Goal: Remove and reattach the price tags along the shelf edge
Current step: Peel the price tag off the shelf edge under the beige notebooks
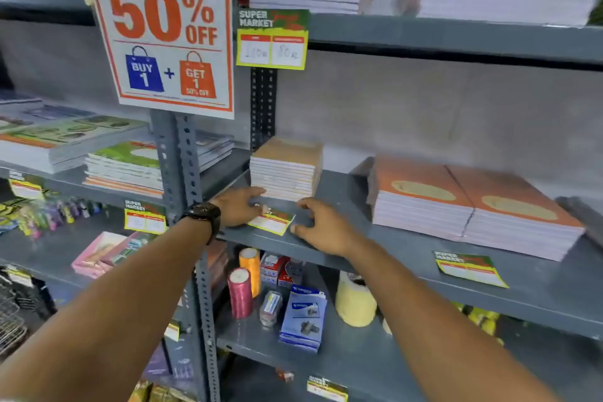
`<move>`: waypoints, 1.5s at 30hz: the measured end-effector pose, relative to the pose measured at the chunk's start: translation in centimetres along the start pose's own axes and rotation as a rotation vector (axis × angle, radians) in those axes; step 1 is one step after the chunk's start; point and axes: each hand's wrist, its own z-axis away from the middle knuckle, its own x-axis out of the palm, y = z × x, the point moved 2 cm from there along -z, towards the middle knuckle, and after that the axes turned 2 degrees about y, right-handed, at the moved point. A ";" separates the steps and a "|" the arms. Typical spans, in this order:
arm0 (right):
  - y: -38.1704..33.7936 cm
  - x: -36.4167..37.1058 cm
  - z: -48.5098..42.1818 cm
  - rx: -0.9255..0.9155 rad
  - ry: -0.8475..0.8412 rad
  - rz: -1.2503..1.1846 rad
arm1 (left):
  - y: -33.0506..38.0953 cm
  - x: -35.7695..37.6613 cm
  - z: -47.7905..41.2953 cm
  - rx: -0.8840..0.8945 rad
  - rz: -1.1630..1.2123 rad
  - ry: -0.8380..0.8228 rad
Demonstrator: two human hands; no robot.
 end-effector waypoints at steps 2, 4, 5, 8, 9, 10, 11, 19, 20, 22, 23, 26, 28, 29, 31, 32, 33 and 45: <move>-0.3 0.8 -0.7 0.003 0.013 0.057 | -0.1 0.1 -0.4 0.075 -0.011 -0.038; -0.3 1.7 -1.3 0.028 0.007 0.103 | -0.3 0.4 -0.9 0.129 0.070 -0.077; -0.1 1.9 -1.6 0.043 0.007 0.109 | -0.1 0.5 -1.2 0.145 0.110 -0.078; -0.1 2.2 -2.5 0.091 0.027 0.094 | 0.3 -0.1 -0.9 0.169 0.116 -0.065; -0.1 2.3 -2.5 0.106 0.037 0.078 | 0.7 -0.2 -0.8 0.186 0.129 -0.068; -0.3 2.5 -2.7 0.112 0.054 0.055 | 0.9 -0.4 -0.5 0.206 0.147 -0.066; -0.4 2.4 -2.7 0.114 0.079 0.030 | 1.3 -0.6 -0.3 0.229 0.174 -0.061; -2.9 2.5 -0.8 0.058 0.174 -0.204 | 2.5 -1.5 5.1 0.374 0.353 0.019; -3.2 3.0 -0.2 0.047 0.163 -0.221 | 2.2 -1.3 6.0 0.364 0.373 0.030; -3.8 4.0 0.9 0.036 0.135 -0.234 | 1.2 -0.7 7.6 0.323 0.413 0.083; -4.1 4.5 1.4 0.040 0.125 -0.213 | 0.7 -0.3 8.2 0.296 0.427 0.122; -4.8 6.0 2.4 0.048 0.125 -0.070 | -0.9 1.2 9.7 0.232 0.453 0.204; -5.2 7.0 3.0 0.056 0.123 0.023 | -1.5 2.0 10.3 0.216 0.451 0.223; -5.3 7.3 3.1 0.062 0.129 0.059 | -1.6 2.2 10.4 0.205 0.446 0.233; -5.5 7.7 3.3 0.075 0.158 0.106 | -1.6 2.5 10.6 0.184 0.439 0.265; -5.6 7.8 3.3 0.081 0.174 0.120 | -1.6 2.7 10.6 0.173 0.436 0.284; -5.7 7.8 3.3 0.088 0.189 0.132 | -1.4 2.8 10.5 0.160 0.429 0.302; -6.1 8.1 2.9 0.059 0.256 0.279 | -1.0 3.3 10.2 0.042 0.389 0.388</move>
